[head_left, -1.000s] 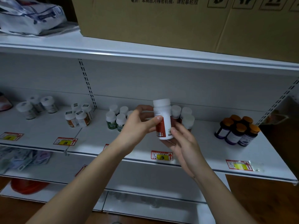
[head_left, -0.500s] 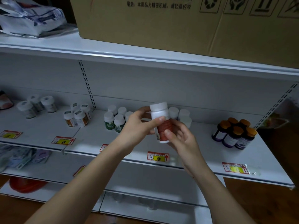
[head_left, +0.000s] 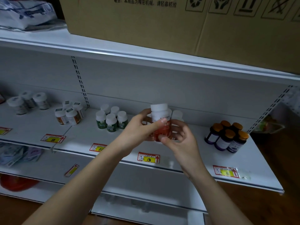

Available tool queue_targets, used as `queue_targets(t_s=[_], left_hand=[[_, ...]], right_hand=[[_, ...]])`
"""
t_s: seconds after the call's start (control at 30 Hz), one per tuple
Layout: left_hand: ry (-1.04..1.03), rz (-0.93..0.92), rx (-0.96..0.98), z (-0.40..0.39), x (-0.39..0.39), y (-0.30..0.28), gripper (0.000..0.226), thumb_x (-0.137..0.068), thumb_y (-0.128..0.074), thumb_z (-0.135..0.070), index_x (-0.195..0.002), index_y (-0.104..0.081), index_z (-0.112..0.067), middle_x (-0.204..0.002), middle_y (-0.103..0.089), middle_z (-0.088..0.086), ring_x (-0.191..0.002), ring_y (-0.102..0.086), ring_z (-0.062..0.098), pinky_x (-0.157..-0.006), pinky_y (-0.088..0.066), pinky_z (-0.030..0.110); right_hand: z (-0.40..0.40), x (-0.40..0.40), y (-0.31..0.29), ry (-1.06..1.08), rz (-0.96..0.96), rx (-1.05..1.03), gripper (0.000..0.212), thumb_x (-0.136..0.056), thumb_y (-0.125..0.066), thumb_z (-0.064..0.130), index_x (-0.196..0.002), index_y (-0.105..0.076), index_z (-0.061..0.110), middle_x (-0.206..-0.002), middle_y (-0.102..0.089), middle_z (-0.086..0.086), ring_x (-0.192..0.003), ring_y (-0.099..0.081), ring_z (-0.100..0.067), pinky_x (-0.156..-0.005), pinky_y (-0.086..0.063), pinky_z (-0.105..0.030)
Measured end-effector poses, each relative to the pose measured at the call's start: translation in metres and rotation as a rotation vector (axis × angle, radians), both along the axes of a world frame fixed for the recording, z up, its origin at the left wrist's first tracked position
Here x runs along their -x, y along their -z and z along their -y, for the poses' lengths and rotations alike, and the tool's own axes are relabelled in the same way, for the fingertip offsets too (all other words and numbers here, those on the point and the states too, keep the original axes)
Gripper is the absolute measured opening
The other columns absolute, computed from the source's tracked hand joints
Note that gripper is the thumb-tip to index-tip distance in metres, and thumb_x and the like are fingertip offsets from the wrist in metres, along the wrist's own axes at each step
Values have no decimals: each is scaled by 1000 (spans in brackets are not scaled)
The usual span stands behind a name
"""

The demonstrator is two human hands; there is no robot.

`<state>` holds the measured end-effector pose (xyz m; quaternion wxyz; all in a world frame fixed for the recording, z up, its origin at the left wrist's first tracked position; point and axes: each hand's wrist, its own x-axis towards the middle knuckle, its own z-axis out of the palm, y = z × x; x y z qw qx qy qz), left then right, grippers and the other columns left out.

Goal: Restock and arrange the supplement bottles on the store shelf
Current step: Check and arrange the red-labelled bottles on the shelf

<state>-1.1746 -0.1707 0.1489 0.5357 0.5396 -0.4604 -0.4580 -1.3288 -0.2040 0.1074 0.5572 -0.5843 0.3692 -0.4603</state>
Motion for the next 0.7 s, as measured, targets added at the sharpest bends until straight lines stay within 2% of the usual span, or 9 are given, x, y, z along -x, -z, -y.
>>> queue_targets(t_s=[0.07,0.13,0.27,0.33,0.4,0.5,0.63,0.7], left_hand=[[-12,8,13,2,4,1,32,-89,-72,-24,-120,-64,-23,-112,-63,18,-84,-72,16,-66,-61,32],[-13,-1,17,3,5,3,34,-90,-71,-21,-123,-63,-20,-114,-63,18,-86,-73,20,-65,-60,31],[-14,-21,-3,5,2,5,41,-88,-72,-19,-126,-59,-23,-117,-65,13,-100,-71,25,-74,-61,34],[0,-41,-9,7,0,4,38,-88,-71,-18,-123,-59,-24,-117,-66,10,-101,-71,22,-80,-61,36],[24,-54,-10,8,-1,2,34,-90,-70,-16,-122,-60,-20,-115,-68,7,-100,-72,20,-79,-61,32],[56,-38,-22,10,-1,0,32,-91,-68,-16,-122,-62,-17,-114,-71,4,-98,-72,16,-78,-60,27],[64,62,-74,12,-4,-1,30,-88,-71,-32,-117,-62,-31,-111,-70,-8,-98,-71,11,-84,-61,40],[55,62,-93,13,-7,0,34,-87,-72,-34,-119,-62,-31,-112,-69,-4,-97,-71,13,-79,-62,42]], right_hand=[[2,3,1,-3,-45,19,54,-75,-82,4,-120,-59,24,-112,-70,5,-107,-67,-13,-96,-55,-38],[6,5,1,-13,-54,34,52,-76,-83,9,-120,-60,26,-112,-70,4,-107,-67,-15,-94,-55,-39],[15,11,-8,-77,2,-58,35,-83,-75,27,-116,-63,31,-109,-72,-1,-103,-70,-18,-79,-59,-33],[20,15,-15,-136,5,-98,40,-79,-71,37,-117,-64,31,-111,-71,-6,-102,-71,-17,-75,-60,-33],[24,14,-19,-177,-16,-105,37,-81,-70,35,-118,-65,29,-111,-72,-5,-102,-71,-17,-77,-61,-36],[26,12,-19,-186,-26,-101,27,-90,-68,23,-117,-65,27,-109,-73,-2,-101,-71,-16,-76,-61,-35],[27,9,-19,-134,-28,-78,25,-89,-70,18,-111,-66,28,-101,-75,-1,-98,-72,-16,-74,-62,-34],[27,6,-16,-101,-52,-53,25,-88,-72,17,-109,-67,30,-100,-75,-1,-98,-71,-17,-77,-62,-38]])
